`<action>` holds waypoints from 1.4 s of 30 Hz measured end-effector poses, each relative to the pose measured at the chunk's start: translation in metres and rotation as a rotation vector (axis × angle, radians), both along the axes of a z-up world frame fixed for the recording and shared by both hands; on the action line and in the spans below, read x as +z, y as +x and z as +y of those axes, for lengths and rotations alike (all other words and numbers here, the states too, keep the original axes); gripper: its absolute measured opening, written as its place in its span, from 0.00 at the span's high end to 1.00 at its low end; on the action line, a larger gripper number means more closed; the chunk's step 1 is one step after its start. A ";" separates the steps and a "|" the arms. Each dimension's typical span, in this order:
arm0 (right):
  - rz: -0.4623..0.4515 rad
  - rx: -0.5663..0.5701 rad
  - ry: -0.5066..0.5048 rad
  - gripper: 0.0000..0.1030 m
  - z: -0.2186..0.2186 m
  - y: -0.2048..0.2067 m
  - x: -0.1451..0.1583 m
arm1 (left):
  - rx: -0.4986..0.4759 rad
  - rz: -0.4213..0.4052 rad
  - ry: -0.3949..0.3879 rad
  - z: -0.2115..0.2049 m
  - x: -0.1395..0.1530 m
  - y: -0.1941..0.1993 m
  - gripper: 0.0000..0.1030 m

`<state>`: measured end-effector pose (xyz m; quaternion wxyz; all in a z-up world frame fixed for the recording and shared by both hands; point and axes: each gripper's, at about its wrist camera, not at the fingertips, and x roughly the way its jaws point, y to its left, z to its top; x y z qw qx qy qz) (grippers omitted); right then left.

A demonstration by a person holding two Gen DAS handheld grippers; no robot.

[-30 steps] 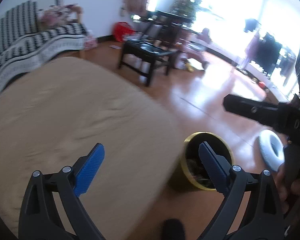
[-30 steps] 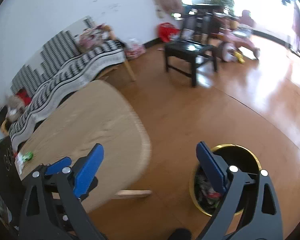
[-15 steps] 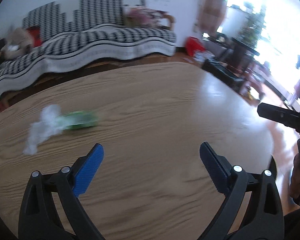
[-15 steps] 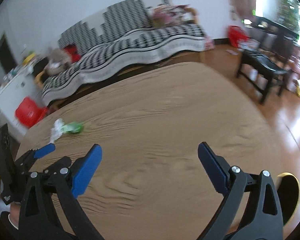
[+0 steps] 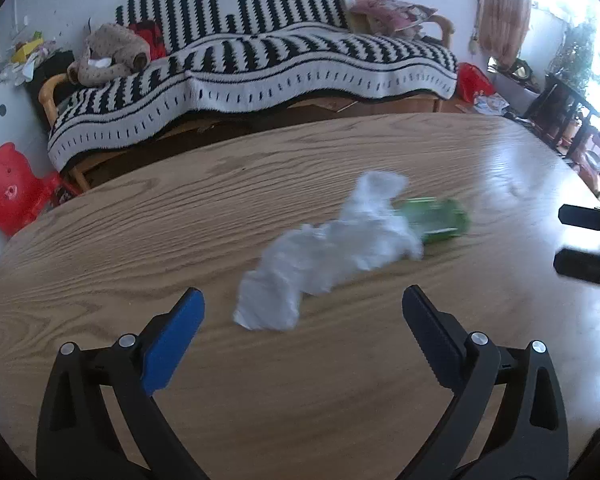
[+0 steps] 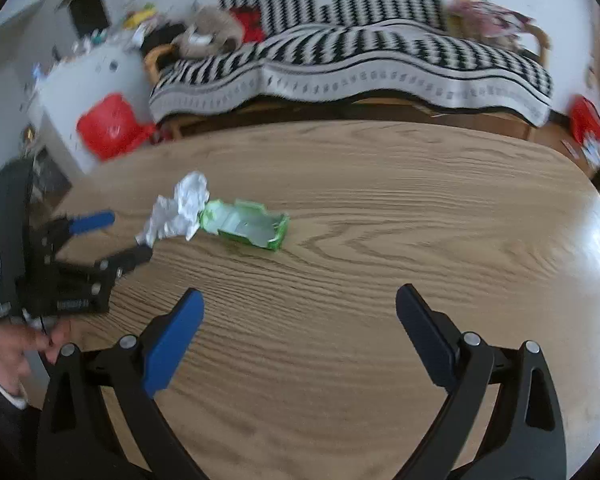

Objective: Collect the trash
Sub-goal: 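Grasp the white plastic bag with the left tool while the right tool grasps the green toy car, then carry the white bag and green toy car over the trash bin with both tools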

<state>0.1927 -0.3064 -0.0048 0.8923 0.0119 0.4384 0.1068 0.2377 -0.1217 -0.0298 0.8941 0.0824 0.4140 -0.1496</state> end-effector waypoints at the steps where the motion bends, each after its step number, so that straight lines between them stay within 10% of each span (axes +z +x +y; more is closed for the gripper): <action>1: 0.008 0.021 -0.009 0.09 0.005 0.005 -0.006 | -0.006 0.011 -0.008 0.002 -0.003 0.006 0.07; 19: 0.085 0.417 -0.193 0.10 0.062 0.108 -0.052 | -0.201 0.032 0.070 -0.023 -0.028 0.041 0.11; 23: 0.067 0.466 -0.194 0.45 0.073 0.105 -0.046 | -0.220 0.036 0.033 -0.021 -0.025 0.039 0.41; 30: 0.062 0.393 -0.184 0.61 0.073 0.074 -0.042 | -0.217 0.027 0.086 -0.029 -0.019 0.027 0.68; 42: -0.006 0.031 -0.131 0.62 0.014 -0.036 0.003 | -0.143 0.080 -0.047 -0.058 0.020 -0.021 0.70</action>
